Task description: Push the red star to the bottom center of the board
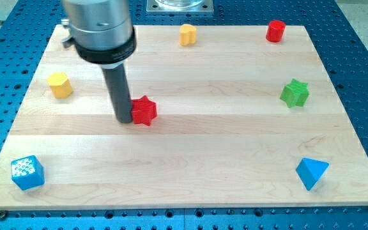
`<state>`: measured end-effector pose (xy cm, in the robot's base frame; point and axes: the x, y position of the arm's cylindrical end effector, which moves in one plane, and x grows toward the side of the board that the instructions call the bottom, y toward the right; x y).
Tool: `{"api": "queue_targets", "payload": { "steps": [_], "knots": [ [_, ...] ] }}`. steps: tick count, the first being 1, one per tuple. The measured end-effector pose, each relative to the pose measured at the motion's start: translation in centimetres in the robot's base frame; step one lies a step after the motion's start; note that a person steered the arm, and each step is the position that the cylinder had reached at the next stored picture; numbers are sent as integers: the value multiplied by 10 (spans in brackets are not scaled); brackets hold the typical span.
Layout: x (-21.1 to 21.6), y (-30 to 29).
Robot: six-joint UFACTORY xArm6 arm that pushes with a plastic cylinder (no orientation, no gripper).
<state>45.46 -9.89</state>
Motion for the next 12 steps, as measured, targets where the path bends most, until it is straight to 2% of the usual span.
{"api": "queue_targets", "payload": {
  "steps": [1, 2, 3, 4, 7, 8, 9, 10, 12],
  "knots": [
    [-26, -16],
    [-7, 38],
    [24, 48],
    [14, 43],
    [28, 50],
    [46, 50],
    [37, 37],
    [52, 92],
    [85, 104]
  ]
}}
